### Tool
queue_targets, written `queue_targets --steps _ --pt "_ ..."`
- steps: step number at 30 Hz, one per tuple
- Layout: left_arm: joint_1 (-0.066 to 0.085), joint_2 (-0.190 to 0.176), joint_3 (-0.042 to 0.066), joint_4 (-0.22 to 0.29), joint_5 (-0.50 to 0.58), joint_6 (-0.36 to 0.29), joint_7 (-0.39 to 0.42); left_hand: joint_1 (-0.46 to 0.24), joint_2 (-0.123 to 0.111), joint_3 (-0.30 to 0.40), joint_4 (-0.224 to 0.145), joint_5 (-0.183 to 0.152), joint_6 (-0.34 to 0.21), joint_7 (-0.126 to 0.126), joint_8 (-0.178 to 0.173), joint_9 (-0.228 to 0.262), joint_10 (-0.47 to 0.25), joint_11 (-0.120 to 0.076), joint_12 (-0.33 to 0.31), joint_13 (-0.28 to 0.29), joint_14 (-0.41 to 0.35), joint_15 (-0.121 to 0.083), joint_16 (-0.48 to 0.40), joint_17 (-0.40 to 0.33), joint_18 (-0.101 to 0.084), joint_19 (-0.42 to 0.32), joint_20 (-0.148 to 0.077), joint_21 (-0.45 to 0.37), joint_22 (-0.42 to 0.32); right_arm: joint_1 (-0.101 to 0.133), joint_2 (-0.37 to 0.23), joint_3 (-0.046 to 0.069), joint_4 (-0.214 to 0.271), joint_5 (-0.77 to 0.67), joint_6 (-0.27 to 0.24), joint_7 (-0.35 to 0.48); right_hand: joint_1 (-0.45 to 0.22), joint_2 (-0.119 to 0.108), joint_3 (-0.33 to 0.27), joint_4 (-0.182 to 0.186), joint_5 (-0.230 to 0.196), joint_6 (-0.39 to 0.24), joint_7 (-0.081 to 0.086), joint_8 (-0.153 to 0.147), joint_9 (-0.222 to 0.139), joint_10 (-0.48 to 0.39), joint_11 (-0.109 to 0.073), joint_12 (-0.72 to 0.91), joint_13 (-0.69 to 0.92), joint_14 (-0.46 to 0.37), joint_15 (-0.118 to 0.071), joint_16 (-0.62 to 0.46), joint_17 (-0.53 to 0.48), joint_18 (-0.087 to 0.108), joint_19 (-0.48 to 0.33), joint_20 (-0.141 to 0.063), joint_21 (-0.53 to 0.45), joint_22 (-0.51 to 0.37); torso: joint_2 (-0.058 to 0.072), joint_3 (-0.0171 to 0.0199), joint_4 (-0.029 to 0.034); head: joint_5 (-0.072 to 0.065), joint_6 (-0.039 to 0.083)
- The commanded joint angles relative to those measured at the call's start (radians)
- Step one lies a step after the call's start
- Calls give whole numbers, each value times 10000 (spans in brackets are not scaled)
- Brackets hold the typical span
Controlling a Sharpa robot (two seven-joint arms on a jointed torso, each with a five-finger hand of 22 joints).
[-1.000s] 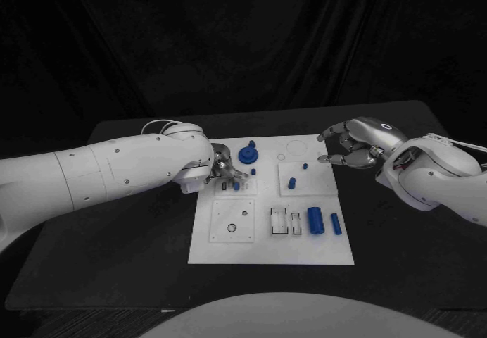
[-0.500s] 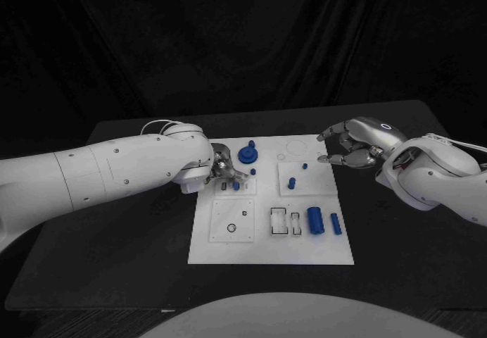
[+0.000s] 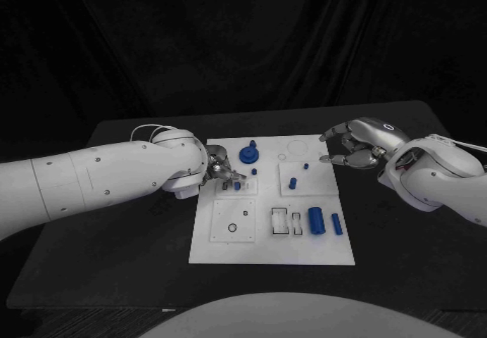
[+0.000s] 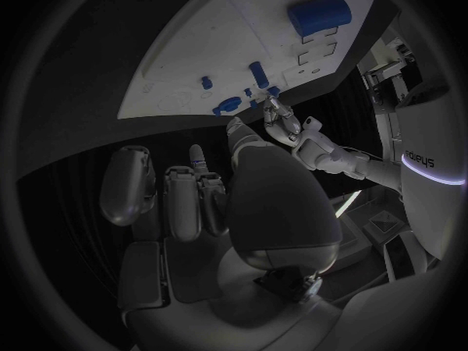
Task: Assemble the parts on the task board
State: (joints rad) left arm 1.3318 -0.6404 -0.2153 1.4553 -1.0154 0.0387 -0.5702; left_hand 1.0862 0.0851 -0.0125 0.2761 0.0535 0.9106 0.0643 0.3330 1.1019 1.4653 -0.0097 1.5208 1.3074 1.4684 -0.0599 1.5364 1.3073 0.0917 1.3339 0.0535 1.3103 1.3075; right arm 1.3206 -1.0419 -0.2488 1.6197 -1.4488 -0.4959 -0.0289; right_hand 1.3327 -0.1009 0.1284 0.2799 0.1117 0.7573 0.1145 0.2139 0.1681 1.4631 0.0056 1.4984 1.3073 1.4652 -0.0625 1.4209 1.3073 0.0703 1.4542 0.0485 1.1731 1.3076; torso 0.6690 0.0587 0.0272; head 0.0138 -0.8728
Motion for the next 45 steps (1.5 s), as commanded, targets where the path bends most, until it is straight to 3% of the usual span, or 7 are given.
queue_targets --steps 1,7,13,17,24,32,45 --pt "67 -236 11 449 -1523 -1601 592 40 -157 -108 10 -8 -98 11 -2 9 437 72 44 1989 624 81 35 1991 -97 105 54 68 347 -23 -32 6 29 -15 1 -92 -2 53 -57 -23 5 79 -10 59 -15 423 59 -44 1849 727 64 -54 1292 75 -30 26 -34 1588 1 -3 12 15 2" --pt "95 -584 10 994 -2676 -2384 633 -108 -241 -289 133 -14 -229 55 -56 -20 480 104 71 2023 671 103 64 2049 -112 202 82 125 413 -25 -65 6 43 -14 -23 -72 -26 48 -72 -11 5 82 -12 58 -27 426 59 -45 1849 727 64 -49 1297 74 -28 29 -31 1590 -9 -3 3 1 2" --pt "62 -652 8 1157 -2976 -2098 468 -49 -147 -261 91 57 -186 42 -45 -38 470 100 59 2005 676 105 63 2048 -109 227 91 121 419 -52 -80 6 45 -13 -26 -54 -26 48 -72 -11 5 82 -12 58 -27 426 59 -45 1849 727 64 -49 1297 74 -28 29 -31 1590 -24 7 -13 74 2" --pt "1 -617 6 1149 -3038 -1934 394 229 -111 -192 -24 437 -97 12 -38 -94 465 76 47 1990 678 89 55 2039 -107 265 86 100 432 -74 -91 6 50 -12 -27 -44 -34 49 -76 -6 9 84 -12 58 -31 426 59 -47 1847 726 64 -57 1289 77 -33 29 -48 1585 -17 4 -8 100 2" --pt "-142 -552 4 1102 -3074 -1721 268 346 -92 -168 -42 704 11 -16 -25 -143 466 53 41 1984 688 70 57 2047 -110 297 72 91 451 -102 -111 6 67 -12 -26 -38 -34 49 -76 -6 9 84 -12 58 -31 426 59 -47 1847 726 64 -57 1289 77 -33 29 -48 1585 -14 -18 -5 140 2" --pt "-259 -522 4 1116 -3082 -1451 108 332 -128 -205 -15 739 140 -45 13 -161 455 31 28 1967 684 52 50 2037 -109 308 58 79 455 -108 -113 6 75 -11 -27 -33 -34 49 -76 -6 9 84 -12 58 -31 426 59 -47 1847 726 64 -57 1289 77 -33 29 -48 1585 7 -26 1 149 2" --pt "-367 -499 4 1145 -3083 -1308 -6 359 -148 -237 1 743 405 -124 94 -189 533 -33 81 2044 751 3 102 2147 -133 398 18 142 535 -110 -118 6 79 -11 -14 -33 -44 53 -81 -2 25 91 -12 59 -40 431 58 -46 1849 727 63 -53 1293 76 -30 30 -44 1587 5 -1 -7 146 2"
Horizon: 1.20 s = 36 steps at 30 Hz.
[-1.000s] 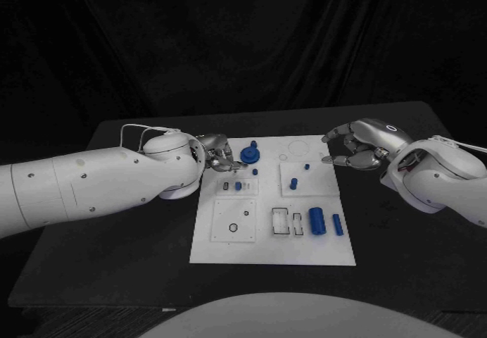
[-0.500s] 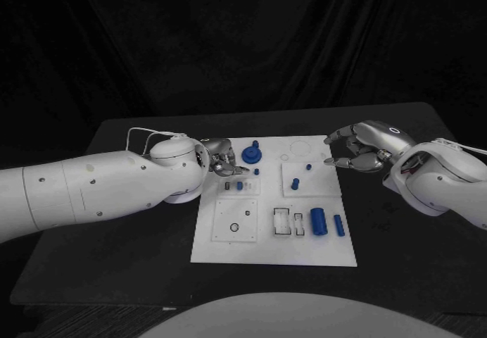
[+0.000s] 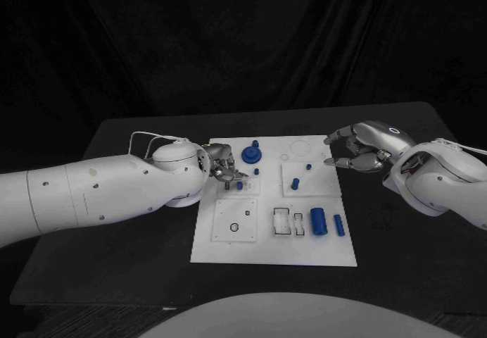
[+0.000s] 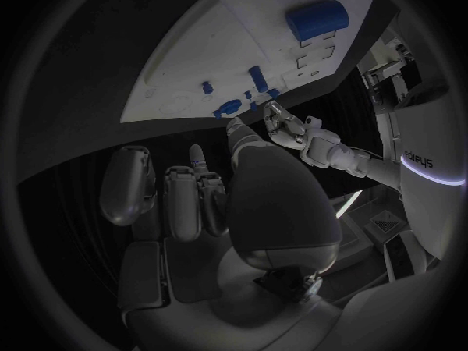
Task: Assemble the parts on the task board
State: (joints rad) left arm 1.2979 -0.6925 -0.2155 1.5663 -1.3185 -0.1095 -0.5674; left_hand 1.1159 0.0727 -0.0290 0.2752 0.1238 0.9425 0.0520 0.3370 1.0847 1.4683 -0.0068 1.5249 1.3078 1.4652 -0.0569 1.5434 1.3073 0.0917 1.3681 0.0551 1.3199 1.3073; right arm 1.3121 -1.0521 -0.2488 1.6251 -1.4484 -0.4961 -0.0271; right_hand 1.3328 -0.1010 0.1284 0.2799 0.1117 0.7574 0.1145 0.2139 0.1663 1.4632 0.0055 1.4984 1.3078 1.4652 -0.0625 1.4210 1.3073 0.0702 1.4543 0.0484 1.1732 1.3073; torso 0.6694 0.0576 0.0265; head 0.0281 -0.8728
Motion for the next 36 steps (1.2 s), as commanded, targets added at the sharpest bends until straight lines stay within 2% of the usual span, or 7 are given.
queue_targets --steps 1,31,36 --pt "-33 23 7 38 -52 179 -36 62 -24 -72 11 41 85 0 53 -17 503 -62 40 2039 783 -27 32 2147 -133 55 1 47 537 -25 -15 6 25 -15 -11 -51 -44 54 -81 -3 25 91 -12 59 -23 430 59 -46 1844 727 63 -55 1292 77 -30 31 -44 1590 2 10 1 4 2" --pt "-140 187 6 -51 -52 743 -198 95 32 -58 24 61 293 -66 115 -34 484 -118 17 2009 763 -72 9 2104 -130 67 -42 25 541 -26 -28 6 28 -11 -19 -29 -93 92 -91 21 132 112 -13 63 -52 428 57 -60 1829 727 61 -67 1282 79 -30 32 -60 1587 -9 6 -6 -9 2" --pt "-177 212 6 -46 -52 771 -202 149 57 -30 0 197 361 -98 129 -44 489 -148 17 2011 761 -99 4 2097 -128 67 -66 6 539 -28 -39 6 27 -10 -39 -38 -97 100 -91 20 159 117 -13 64 -59 435 57 -55 1834 729 61 -57 1290 79 -28 32 -58 1588 -13 0 -2 3 2"
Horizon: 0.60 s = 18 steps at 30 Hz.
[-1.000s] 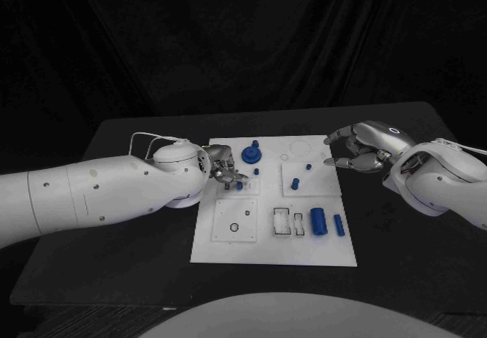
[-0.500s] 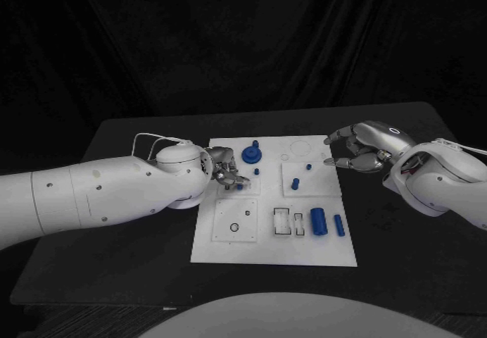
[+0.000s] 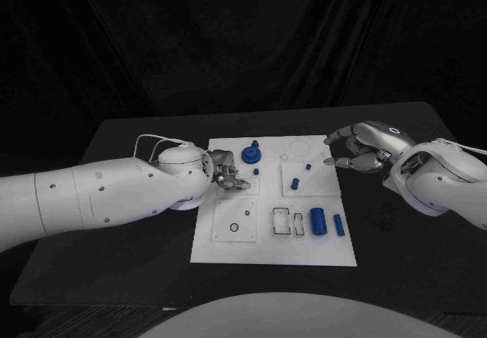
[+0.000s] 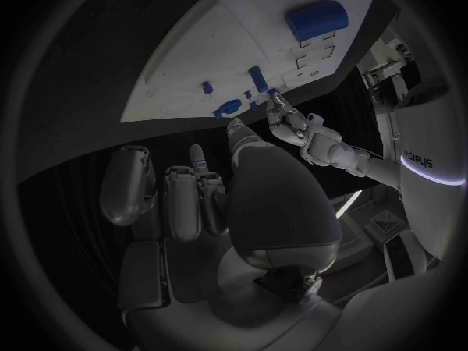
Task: Assemble the parts on the task board
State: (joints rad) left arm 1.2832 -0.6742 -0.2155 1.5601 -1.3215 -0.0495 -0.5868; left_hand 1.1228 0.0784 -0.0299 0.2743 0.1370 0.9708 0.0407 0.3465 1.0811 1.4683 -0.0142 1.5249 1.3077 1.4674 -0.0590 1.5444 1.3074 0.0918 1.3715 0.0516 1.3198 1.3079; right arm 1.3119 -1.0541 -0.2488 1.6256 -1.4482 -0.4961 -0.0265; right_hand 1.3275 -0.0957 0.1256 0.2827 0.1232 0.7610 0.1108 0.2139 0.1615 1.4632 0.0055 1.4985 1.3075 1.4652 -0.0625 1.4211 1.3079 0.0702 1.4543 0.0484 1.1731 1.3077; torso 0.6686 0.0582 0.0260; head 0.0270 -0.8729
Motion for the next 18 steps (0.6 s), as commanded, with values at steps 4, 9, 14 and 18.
queue_targets --steps 4,9,14,18 --pt "-48 38 6 7 -22 192 -1 72 4 -23 18 71 86 15 35 -10 485 -76 14 2009 738 -80 -7 2094 -130 37 -34 9 537 -28 -24 6 23 -12 -48 -46 -38 55 -60 -16 69 87 24 65 -17 440 57 -51 1841 729 60 -62 1281 81 -30 32 -68 1581 -3 -11 -8 22 3" --pt "-65 57 6 -21 -22 224 36 126 31 12 3 280 95 -2 12 -34 476 -94 3 1997 729 -99 -19 2077 -125 27 -58 -24 528 -30 -17 6 21 -12 -44 -47 -23 64 -54 -29 98 93 25 67 -25 441 57 -53 1839 729 60 -68 1276 79 -27 32 -63 1583 -2 -16 -5 31 3" --pt "-76 72 6 -49 -22 198 125 161 54 43 4 450 78 -3 -22 -61 464 -99 -10 1982 723 -108 -26 2066 -125 25 -71 -42 529 -32 -12 6 17 -12 -54 -47 14 83 -40 -61 179 106 27 68 -45 441 58 -59 1831 730 60 -70 1274 81 -27 32 -77 1581 5 -10 1 24 3" --pt "-80 83 6 -67 -22 161 247 275 86 132 -25 882 47 -11 -77 -103 466 -108 -12 1984 720 -117 -32 2060 -126 31 -86 -59 543 -33 -16 6 17 -12 -54 -51 35 96 -32 -77 231 113 27 68 -57 447 58 -55 1835 730 60 -75 1269 80 -24 32 -76 1582 8 -6 -1 32 3"
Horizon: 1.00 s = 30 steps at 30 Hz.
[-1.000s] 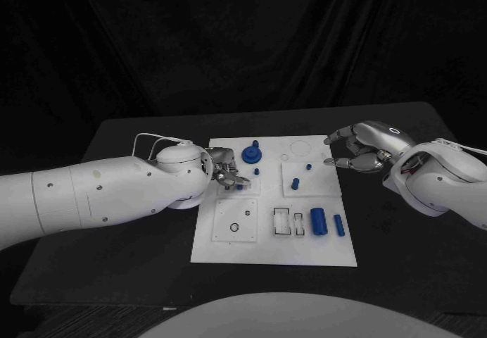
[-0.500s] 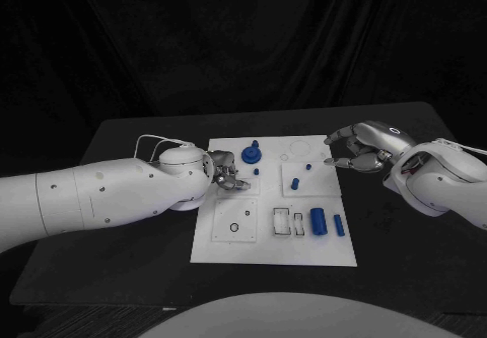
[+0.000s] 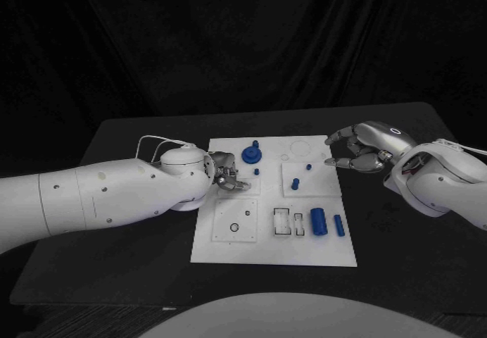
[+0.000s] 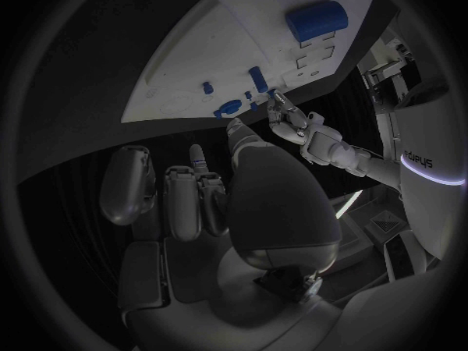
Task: Assemble the parts on the task board
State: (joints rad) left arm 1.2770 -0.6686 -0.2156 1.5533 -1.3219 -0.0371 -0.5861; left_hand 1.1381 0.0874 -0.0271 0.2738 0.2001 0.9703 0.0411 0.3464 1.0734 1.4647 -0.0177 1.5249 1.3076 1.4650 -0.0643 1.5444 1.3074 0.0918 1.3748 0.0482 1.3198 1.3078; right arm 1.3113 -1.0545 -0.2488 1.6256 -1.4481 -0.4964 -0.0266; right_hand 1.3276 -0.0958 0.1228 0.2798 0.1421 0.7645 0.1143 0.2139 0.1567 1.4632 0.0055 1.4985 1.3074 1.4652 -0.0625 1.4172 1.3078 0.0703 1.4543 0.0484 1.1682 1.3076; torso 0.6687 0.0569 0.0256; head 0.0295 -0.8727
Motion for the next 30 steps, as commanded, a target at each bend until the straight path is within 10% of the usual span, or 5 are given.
queue_targets --steps 1,11,21,30 --pt "-19 31 6 -4 -18 32 275 152 -3 131 -24 375 48 -18 -89 -37 500 -75 -14 1982 745 -67 -30 2064 -127 1 -55 -63 550 -27 -12 6 17 -13 -51 -52 34 97 -3 -49 43 78 -8 68 -9 447 58 -55 1836 730 60 -37 1271 80 -24 32 -27 1583 7 5 1 12 1" --pt "-24 24 6 61 -18 -62 470 1156 -214 1173 -516 2807 -59 -101 -230 -133 485 -157 -31 1980 739 -140 -43 2056 -121 8 -129 -140 605 -29 -19 6 24 -13 -68 -98 168 145 41 -161 364 111 -1 67 -82 447 61 -70 1819 731 61 -50 1259 82 -17 32 -51 1582 4 4 2 -11 1" --pt "-24 -10 8 99 -18 -326 604 1176 -1179 3718 -558 2897 -79 -64 -147 -23 492 -143 -40 1990 744 -125 -43 2070 -128 50 -133 -195 722 -30 -24 6 25 -13 -28 -156 217 173 65 -201 490 126 4 67 -108 448 65 -71 1816 730 63 -63 1248 85 -19 32 -75 1579 2 7 7 -28 1" --pt "14 -202 11 216 -18 -277 656 995 -1372 4304 -633 2850 -77 -57 -67 70 441 -136 -90 1932 717 -126 -72 2023 -120 27 -121 -259 727 -30 -36 6 33 -13 22 -213 282 211 101 -252 603 140 9 67 -136 435 69 -90 1796 724 66 -93 1222 91 -26 34 -114 1571 1 7 9 -74 1"
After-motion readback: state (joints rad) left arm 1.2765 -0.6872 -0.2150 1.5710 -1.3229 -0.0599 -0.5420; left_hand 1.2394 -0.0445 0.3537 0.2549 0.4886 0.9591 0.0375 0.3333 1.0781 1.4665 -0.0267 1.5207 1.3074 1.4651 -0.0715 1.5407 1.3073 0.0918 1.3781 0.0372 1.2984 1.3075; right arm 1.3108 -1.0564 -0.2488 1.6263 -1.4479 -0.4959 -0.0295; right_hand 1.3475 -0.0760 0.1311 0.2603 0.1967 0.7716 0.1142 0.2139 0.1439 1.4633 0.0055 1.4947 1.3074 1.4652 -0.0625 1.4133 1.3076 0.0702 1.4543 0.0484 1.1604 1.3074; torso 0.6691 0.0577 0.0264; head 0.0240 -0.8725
